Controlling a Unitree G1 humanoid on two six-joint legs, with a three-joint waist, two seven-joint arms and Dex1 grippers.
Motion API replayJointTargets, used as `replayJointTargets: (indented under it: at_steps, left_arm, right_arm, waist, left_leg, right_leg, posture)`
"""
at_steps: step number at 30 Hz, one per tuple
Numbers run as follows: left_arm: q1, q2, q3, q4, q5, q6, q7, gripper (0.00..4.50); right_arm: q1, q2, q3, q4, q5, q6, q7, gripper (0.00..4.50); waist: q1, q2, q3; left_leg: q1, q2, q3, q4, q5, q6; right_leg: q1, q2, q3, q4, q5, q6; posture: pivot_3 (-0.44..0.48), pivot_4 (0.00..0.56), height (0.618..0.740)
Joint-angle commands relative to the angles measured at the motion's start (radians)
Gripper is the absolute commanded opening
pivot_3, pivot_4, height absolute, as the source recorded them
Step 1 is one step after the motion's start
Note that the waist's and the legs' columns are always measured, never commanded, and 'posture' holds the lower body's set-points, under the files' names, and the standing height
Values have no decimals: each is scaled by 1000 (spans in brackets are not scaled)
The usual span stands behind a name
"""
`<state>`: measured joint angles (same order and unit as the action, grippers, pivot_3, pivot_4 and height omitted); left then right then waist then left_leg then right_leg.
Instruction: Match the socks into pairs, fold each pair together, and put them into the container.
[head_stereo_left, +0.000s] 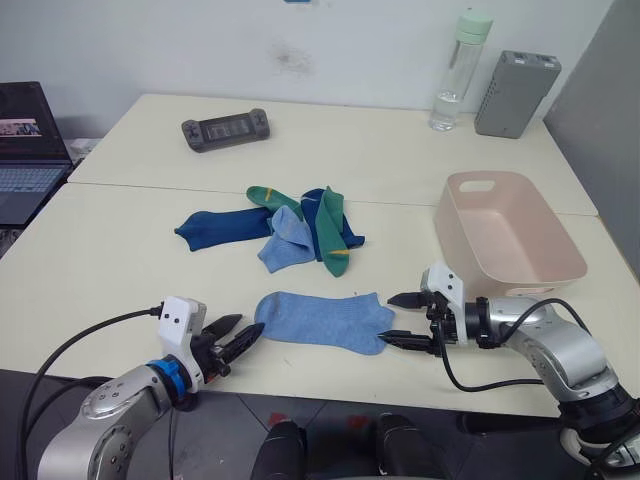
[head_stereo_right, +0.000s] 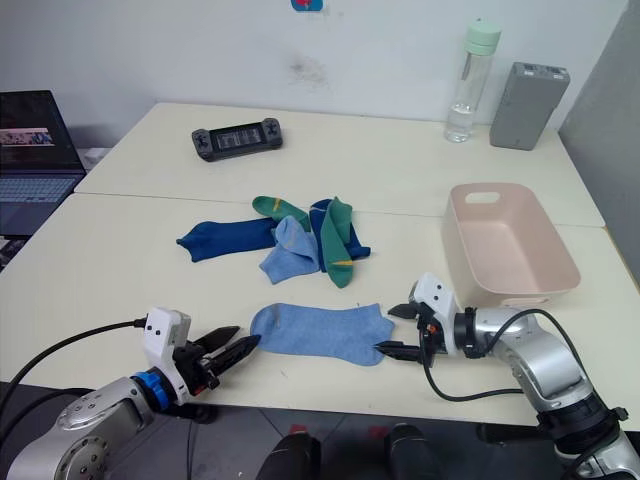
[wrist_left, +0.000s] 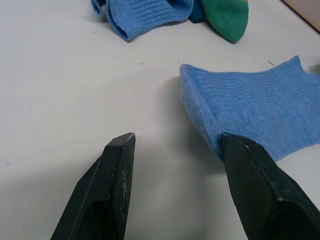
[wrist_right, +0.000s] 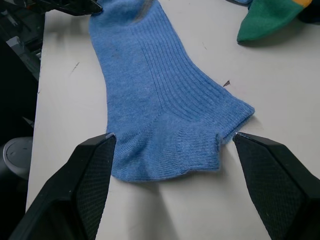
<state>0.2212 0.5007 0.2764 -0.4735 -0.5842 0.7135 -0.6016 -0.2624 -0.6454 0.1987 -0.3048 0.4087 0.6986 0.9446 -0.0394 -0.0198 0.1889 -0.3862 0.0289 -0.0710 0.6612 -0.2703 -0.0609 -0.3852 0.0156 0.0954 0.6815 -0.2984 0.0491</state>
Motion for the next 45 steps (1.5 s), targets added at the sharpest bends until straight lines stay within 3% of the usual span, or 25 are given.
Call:
replayJointTargets:
  at_steps: [1,3,10,12,27,35,42,44,45]
  left_arm:
    - [-34,4,-19,7,-5,-16,-3,2603]
    - [-46,7,-26,14,-4,-16,-2,2199]
    - [-48,24,-28,8,-11,-8,-5,78]
    - [-48,25,-31,3,-19,-5,-11,0]
    - [-145,-60,-161,12,1,7,73,0]
    - [-142,-14,-166,37,31,-24,40,0]
    - [-129,58,-13,4,-31,-17,3,2191]
    - [-134,100,9,8,-31,-63,-55,2819]
    - [-146,123,12,18,-23,-106,-102,2819]
  right_arm:
    - [-19,13,-7,-4,6,5,-14,3637]
    - [-22,14,-8,-3,5,9,-16,3113]
    - [-29,11,6,21,-28,-21,-12,694]
    - [-33,14,-4,19,-22,-14,-12,38]
    - [-39,-112,-51,64,-3,-13,80,38]
    - [-43,-86,-60,79,-10,-37,58,38]
    - [-64,-125,-140,61,26,-90,95,2407]
    - [-84,-111,-145,36,54,-88,108,2420]
    - [-96,-95,-131,18,54,-101,106,2420]
  waist:
    - [1,0,0]
    - [3,0,0]
    - [3,0,0]
    - [4,0,0]
    - [4,0,0]
    - [4,0,0]
    - [5,0,0]
    - [4,0,0]
    - [3,0,0]
  left_leg:
    - [0,0,0,0,0,0]
    - [0,0,0,0,0,0]
    - [0,0,0,0,0,0]
    - [0,0,0,0,0,0]
    - [0,0,1,0,0,0]
    - [0,0,1,0,0,0]
    - [-1,0,0,0,0,0]
    - [-1,0,0,-1,0,0]
    - [-1,0,1,-1,0,0]
  right_leg:
    - [0,0,0,0,0,0]
    - [0,0,0,0,0,0]
    - [0,0,0,0,0,0]
    - [0,0,0,0,0,0]
    - [0,0,1,0,0,0]
    - [0,0,1,0,0,0]
    - [-1,0,0,0,0,1]
    - [-1,0,1,0,0,1]
    - [-1,0,0,0,0,1]
  posture:
    - [0,150,740]
    - [0,150,740]
    - [0,150,740]
    - [0,150,740]
    - [0,150,740]
    - [0,150,740]
    - [0,150,740]
    - [0,150,740]
    - [0,150,740]
